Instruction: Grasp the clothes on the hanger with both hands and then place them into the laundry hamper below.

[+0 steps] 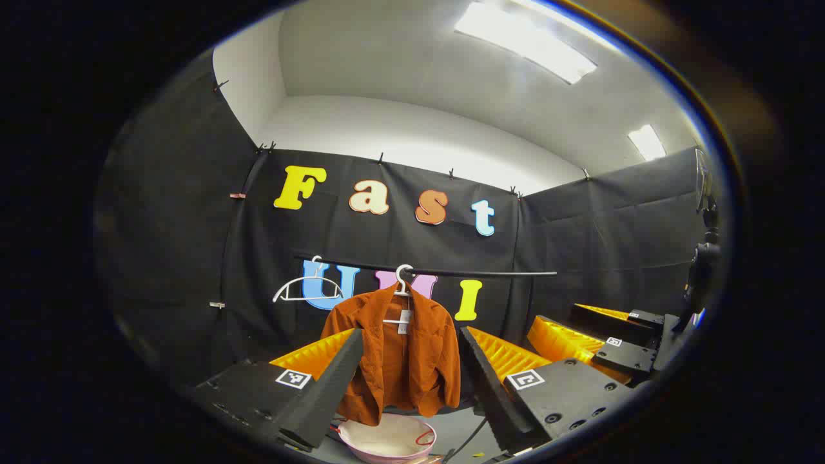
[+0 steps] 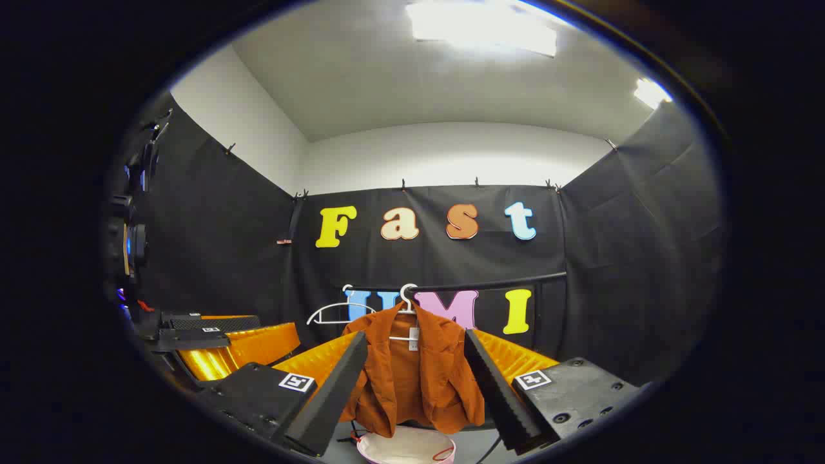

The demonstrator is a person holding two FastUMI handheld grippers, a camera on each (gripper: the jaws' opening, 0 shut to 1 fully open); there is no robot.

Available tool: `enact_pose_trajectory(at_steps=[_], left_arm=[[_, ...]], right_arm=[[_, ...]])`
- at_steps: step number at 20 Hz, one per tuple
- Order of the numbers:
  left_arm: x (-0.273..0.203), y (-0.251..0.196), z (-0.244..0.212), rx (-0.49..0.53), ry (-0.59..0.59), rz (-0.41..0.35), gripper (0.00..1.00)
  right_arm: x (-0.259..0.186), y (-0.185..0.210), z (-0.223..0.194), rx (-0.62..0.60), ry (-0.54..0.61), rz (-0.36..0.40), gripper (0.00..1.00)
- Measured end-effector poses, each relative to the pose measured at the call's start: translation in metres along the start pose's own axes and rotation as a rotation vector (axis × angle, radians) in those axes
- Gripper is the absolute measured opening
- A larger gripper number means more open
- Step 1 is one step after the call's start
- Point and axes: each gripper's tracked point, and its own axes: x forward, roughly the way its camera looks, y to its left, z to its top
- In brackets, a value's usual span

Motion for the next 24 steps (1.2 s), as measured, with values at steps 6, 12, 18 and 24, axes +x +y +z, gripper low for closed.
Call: enact_pose_trajectory(at_steps=[6, 12, 18, 24], left_arm=[[0.001, 0.001, -0.002, 0.011, 0.012, 0.000, 0.94], [0.003, 0.003, 0.001, 0.003, 0.002, 0.004, 0.94], [0.001, 0.009, 0.001, -0.007, 0.008, 0.001, 0.94], [0.002, 0.017, 0.002, 0.000, -0.001, 0.008, 0.94]], right_arm=[[0.000, -0.006, 0.007, -0.020, -0.019, -0.017, 0.97], [0.001, -0.001, 0.009, -0.018, -0.018, -0.011, 0.97], [0.002, 0.005, 0.008, -0.031, -0.011, -0.015, 0.97], [0.004, 0.005, 0.010, -0.030, -0.012, -0.033, 0.96]])
